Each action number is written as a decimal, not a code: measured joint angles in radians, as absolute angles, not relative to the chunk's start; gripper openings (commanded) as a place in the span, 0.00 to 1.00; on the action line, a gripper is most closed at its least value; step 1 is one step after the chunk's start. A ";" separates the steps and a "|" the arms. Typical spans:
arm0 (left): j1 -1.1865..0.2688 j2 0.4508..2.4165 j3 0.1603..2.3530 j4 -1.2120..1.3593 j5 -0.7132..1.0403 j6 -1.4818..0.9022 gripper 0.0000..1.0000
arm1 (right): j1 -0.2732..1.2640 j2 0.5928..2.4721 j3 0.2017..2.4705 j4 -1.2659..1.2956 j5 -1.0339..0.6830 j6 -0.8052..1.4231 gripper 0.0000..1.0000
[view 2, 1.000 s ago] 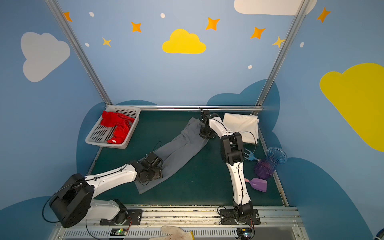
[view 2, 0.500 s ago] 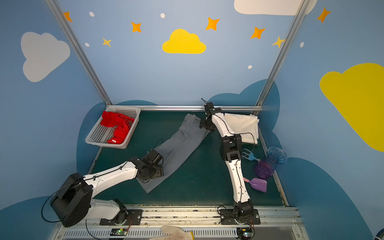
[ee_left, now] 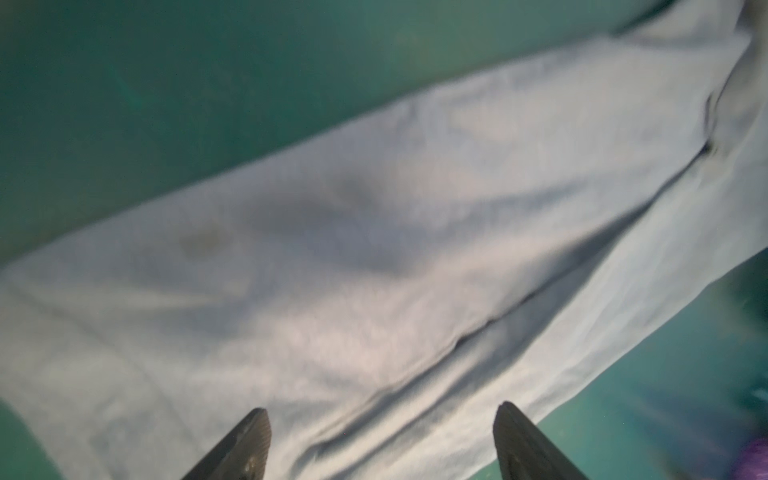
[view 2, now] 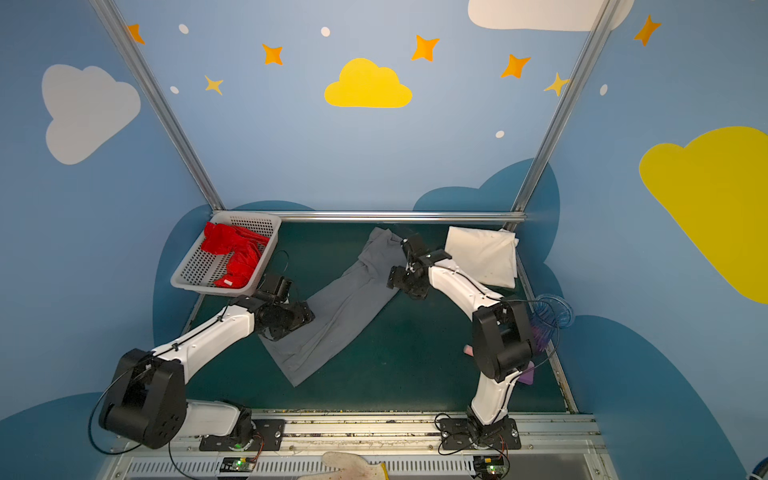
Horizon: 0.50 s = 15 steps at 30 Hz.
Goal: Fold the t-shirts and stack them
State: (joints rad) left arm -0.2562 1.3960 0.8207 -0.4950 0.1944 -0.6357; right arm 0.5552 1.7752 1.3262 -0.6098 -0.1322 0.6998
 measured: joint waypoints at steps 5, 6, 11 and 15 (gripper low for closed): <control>-0.199 1.410 0.805 -0.444 0.229 -0.645 0.87 | 0.725 1.789 1.149 -0.465 -0.162 0.825 0.66; -0.198 1.409 0.801 -0.437 0.234 -0.646 0.87 | 0.744 1.795 1.138 -0.450 -0.161 0.842 0.65; -0.196 1.377 0.779 -0.404 0.252 -0.651 0.88 | 0.815 1.815 1.133 -0.352 -0.131 0.907 0.60; -0.192 1.353 0.780 -0.395 0.257 -0.651 0.88 | 0.876 1.865 1.146 -0.292 -0.115 0.942 0.56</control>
